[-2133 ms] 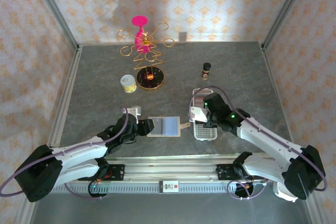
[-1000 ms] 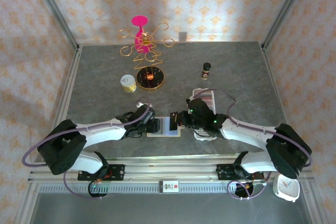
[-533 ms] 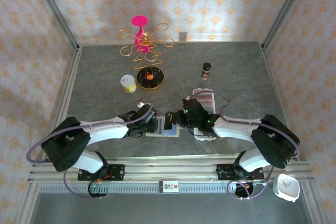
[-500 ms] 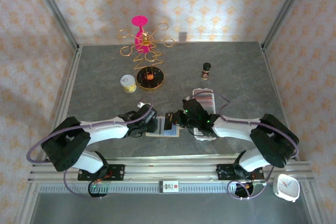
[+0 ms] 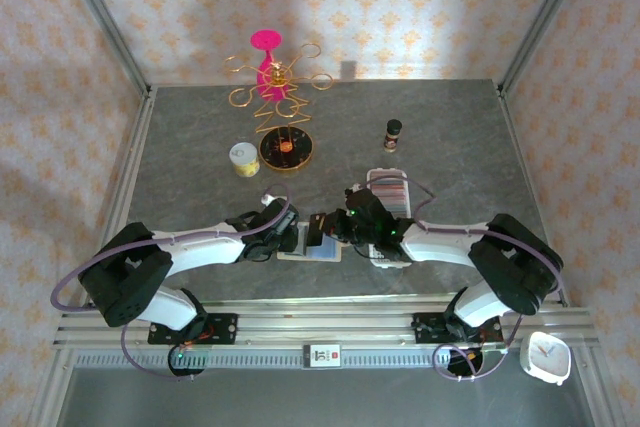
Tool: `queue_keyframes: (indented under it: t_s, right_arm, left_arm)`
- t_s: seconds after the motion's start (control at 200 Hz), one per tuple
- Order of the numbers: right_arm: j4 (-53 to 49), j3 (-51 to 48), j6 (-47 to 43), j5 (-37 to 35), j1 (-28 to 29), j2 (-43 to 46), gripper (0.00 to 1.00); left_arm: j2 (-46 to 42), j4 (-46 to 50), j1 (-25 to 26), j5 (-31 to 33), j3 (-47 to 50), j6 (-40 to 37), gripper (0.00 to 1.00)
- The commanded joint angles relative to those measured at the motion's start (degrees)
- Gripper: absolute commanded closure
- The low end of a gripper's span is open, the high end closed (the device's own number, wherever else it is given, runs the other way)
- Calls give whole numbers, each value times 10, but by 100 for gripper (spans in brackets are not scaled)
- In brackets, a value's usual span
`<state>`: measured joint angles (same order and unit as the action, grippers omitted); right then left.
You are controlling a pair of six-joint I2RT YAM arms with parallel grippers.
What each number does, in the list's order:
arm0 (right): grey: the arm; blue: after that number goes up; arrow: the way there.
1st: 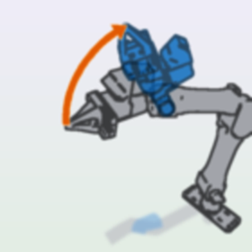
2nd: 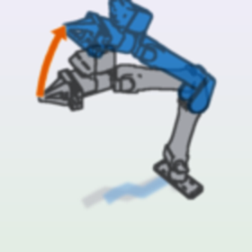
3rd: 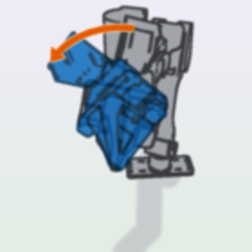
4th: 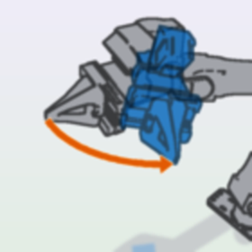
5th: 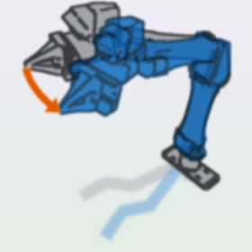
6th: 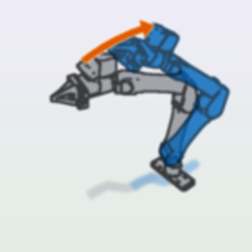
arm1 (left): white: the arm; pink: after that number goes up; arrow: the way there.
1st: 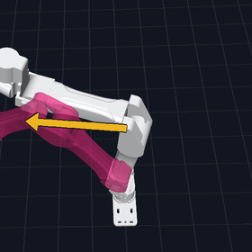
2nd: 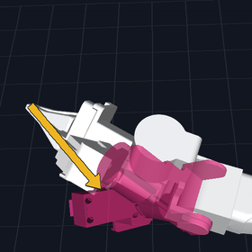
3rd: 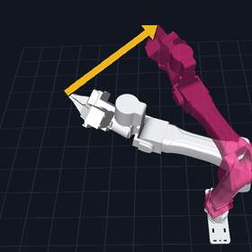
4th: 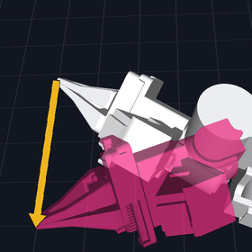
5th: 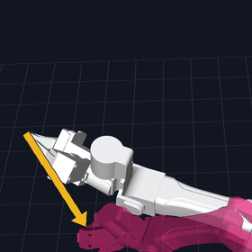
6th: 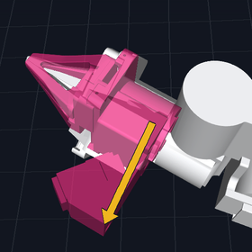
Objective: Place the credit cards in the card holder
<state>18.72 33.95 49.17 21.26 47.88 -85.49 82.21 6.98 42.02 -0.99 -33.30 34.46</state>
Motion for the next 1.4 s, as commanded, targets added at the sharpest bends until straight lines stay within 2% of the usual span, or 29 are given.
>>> queue_keyframes:
  t_s: [0.0,0.415,0.686,0.946,1.391]
  right_arm:
    - [35,-5,23,-19,6,-16,100]
    - [82,-17,29,-45,6,-45,100]
    - [78,-19,19,-70,6,-58,100]
    - [121,-28,26,-35,6,-74,100]
    - [110,-28,25,-11,18,-89,100]
  left_arm:
    - [23,2,3,-14,14,-2,63]
    - [10,-1,3,-16,22,1,64]
    - [9,-1,3,-18,23,2,65]
    - [8,-7,3,-21,26,3,66]
    - [3,-44,3,-40,48,20,67]
